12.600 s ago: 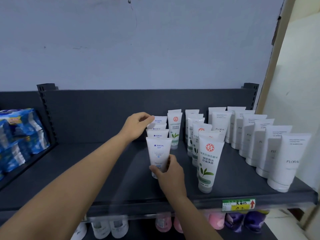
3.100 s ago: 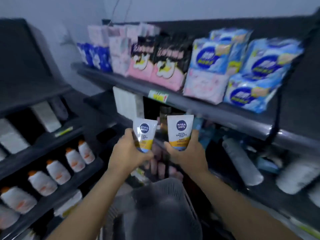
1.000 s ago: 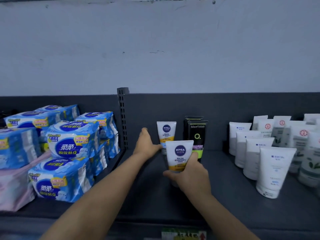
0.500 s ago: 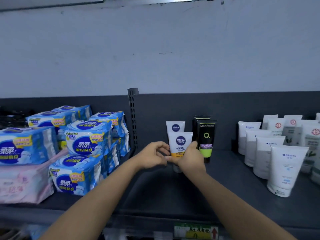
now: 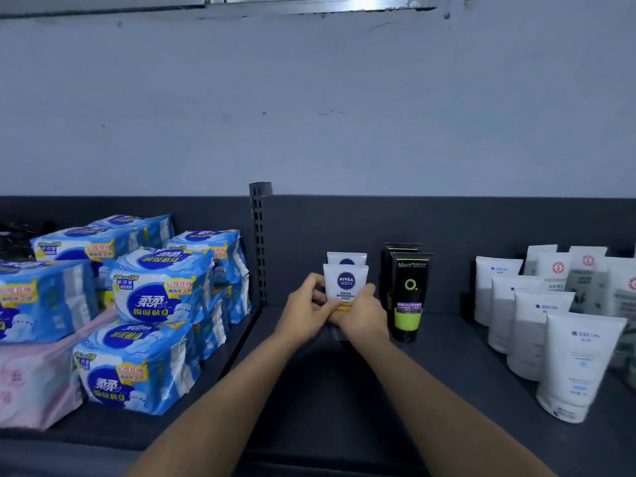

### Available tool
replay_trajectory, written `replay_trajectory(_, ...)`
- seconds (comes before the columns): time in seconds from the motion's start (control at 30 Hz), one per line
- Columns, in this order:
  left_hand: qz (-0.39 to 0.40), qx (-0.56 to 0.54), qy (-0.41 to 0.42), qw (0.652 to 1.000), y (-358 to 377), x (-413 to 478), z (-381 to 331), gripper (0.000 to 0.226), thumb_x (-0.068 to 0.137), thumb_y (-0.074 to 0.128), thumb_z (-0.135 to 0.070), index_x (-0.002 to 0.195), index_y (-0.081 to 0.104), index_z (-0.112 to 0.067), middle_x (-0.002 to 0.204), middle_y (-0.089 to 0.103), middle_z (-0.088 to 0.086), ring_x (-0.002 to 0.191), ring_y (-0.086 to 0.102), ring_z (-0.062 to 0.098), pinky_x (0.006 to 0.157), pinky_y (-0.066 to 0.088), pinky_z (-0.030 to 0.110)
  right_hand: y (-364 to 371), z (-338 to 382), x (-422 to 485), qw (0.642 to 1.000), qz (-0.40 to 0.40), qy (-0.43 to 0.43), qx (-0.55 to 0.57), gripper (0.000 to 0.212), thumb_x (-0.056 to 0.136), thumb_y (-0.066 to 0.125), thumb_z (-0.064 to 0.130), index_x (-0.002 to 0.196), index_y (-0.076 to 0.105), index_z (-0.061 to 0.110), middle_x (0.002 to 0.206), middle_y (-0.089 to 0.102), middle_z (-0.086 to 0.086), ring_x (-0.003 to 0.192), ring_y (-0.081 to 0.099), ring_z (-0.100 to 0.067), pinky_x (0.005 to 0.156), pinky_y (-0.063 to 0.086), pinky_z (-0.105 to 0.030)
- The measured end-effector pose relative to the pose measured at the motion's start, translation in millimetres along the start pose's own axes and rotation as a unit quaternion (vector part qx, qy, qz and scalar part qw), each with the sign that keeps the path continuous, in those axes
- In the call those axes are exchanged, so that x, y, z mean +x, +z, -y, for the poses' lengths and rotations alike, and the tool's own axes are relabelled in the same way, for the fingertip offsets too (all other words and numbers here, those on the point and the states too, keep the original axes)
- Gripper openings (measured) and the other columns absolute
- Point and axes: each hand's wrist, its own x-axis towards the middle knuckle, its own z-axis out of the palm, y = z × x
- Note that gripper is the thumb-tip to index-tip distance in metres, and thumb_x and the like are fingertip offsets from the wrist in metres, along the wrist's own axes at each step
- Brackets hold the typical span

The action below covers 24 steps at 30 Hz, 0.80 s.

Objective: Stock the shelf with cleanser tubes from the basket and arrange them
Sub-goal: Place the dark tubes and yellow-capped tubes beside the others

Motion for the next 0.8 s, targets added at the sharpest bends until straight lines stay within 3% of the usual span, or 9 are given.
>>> replay_trajectory(0.2,0.001,0.008,0.001,1.0,3.5,10.7,5.0,0.026,0.083,0.074,-0.022,0.099,0.053,-0.016,0.087,0.071,0.003,0.068,0.068,0.013,0.062,0.055,0.021,5.1,-4.6,5.9,1.0,-0.013,0.008,0.007,0.06,0.075,0.074,0.038,0.11,0.035,0.008,0.113,0.061,-0.014,0.105,0.062,-0.033,0.075,0.047,-0.034)
replay_trajectory(0.33,-0.001,0.027,0.001,1.0,4.2,12.5,5.0,0.026,0.084,0.073,-0.023,0.1,0.053,-0.016,0.085,0.071,0.001,0.064,0.065,0.005,0.059,0.051,0.017,6.2,-5.8,4.8,1.0,-0.017,0.006,0.021,0.059,0.075,0.074,0.036,0.11,0.036,0.008,0.112,0.061,-0.014,0.103,0.062,-0.033,0.076,0.048,-0.035)
replay_trajectory(0.47,0.0,0.027,-0.006,1.0,4.7,8.5,1.3,0.025,0.085,0.071,-0.021,0.1,0.052,-0.015,0.086,0.071,0.004,0.07,0.066,0.011,0.063,0.053,0.023,5.7,-7.6,0.5,0.999,0.002,0.003,0.036,0.062,0.073,0.078,0.033,0.11,0.035,0.009,0.11,0.061,-0.012,0.1,0.062,-0.031,0.071,0.046,-0.032)
replay_trajectory(0.57,0.003,0.027,-0.026,0.999,5.1,7.1,-4.3,0.025,0.086,0.07,-0.02,0.102,0.051,-0.015,0.089,0.068,0.005,0.075,0.063,0.011,0.067,0.052,0.025,1.8,-14.6,-2.9,0.998,0.03,0.002,0.048,0.067,0.066,0.085,0.029,0.108,0.038,0.008,0.11,0.063,-0.01,0.098,0.063,-0.027,0.077,0.052,-0.037)
replay_trajectory(0.67,0.022,0.042,-0.051,0.998,3.7,5.3,-6.0,0.032,0.083,0.073,-0.018,0.103,0.049,-0.017,0.09,0.064,0.003,0.072,0.058,0.009,0.069,0.049,0.022,-4.9,-21.9,-7.3,0.998,0.048,-0.005,0.05,0.061,0.067,0.085,0.018,0.103,0.037,0.008,0.105,0.062,-0.009,0.089,0.059,-0.022,0.071,0.047,-0.032)
replay_trajectory(0.8,0.053,0.09,-0.088,0.991,3.5,-5.6,-2.3,0.046,0.077,0.078,-0.016,0.112,0.048,-0.013,0.102,0.062,0.008,0.075,0.057,0.015,0.078,0.052,0.033,-8.2,-26.4,-16.4,0.997,0.072,-0.016,0.036,0.059,0.07,0.083,0.017,0.109,0.039,0.007,0.099,0.055,-0.004,0.085,0.054,-0.018,0.069,0.042,-0.028)
